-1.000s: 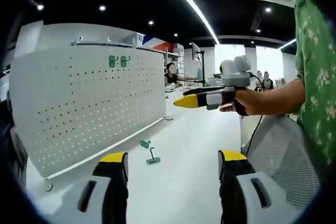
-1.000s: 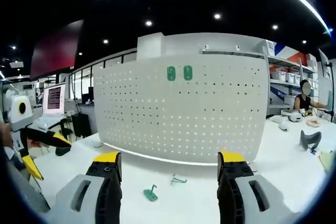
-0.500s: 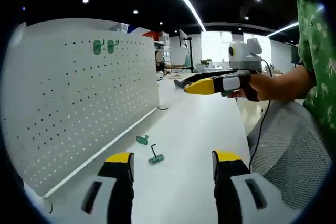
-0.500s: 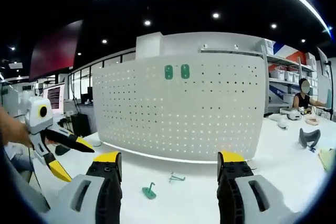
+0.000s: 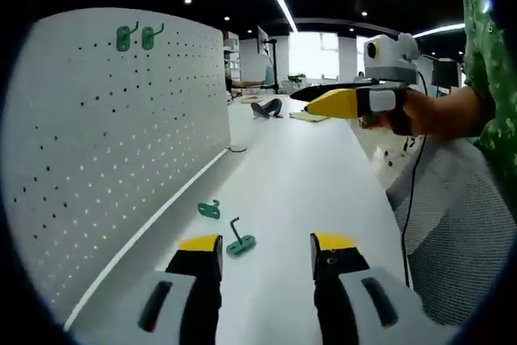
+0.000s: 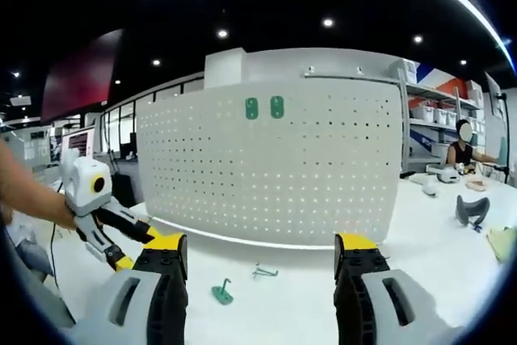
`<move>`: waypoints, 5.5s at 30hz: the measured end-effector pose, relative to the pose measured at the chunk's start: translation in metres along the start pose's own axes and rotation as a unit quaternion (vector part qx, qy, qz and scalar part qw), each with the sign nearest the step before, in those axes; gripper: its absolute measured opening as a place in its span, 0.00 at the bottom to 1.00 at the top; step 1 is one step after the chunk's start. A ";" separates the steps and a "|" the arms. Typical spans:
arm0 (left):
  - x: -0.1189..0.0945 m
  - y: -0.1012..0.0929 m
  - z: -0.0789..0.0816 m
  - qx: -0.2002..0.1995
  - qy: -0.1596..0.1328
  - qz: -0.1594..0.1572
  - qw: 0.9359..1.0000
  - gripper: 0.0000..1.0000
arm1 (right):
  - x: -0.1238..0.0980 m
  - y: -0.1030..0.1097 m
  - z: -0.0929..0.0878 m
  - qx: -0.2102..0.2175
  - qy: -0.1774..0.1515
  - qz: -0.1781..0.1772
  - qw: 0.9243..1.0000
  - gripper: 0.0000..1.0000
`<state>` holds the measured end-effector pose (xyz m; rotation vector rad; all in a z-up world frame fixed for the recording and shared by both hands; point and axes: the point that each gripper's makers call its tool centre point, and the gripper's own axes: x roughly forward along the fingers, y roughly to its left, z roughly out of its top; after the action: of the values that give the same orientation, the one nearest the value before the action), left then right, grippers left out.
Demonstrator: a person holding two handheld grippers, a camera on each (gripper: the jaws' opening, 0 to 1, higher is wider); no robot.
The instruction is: Insert the hook assembly into the mounting plate slot until the hook locks in place.
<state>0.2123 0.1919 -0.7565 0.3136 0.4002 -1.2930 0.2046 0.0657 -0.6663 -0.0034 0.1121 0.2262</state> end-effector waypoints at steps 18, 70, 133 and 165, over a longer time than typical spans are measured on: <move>0.043 0.021 -0.020 -0.001 0.030 -0.033 0.999 0.38 | 0.001 -0.008 -0.005 -0.004 0.006 -0.013 1.000 0.75; 0.092 0.039 -0.041 -0.023 0.055 -0.088 0.994 0.25 | -0.007 0.029 -0.098 0.056 0.215 0.110 0.969 0.76; 0.073 0.050 -0.047 -0.073 0.071 0.053 0.993 0.04 | -0.004 0.047 -0.101 0.055 0.228 0.138 0.962 0.75; 0.024 0.073 -0.066 -0.188 0.047 0.305 0.932 0.04 | -0.005 0.058 -0.096 0.048 0.223 0.157 0.961 0.75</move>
<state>0.2807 0.2189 -0.8261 0.1530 0.5684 -0.5759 0.1761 0.1195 -0.7608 0.0610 0.5759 0.5365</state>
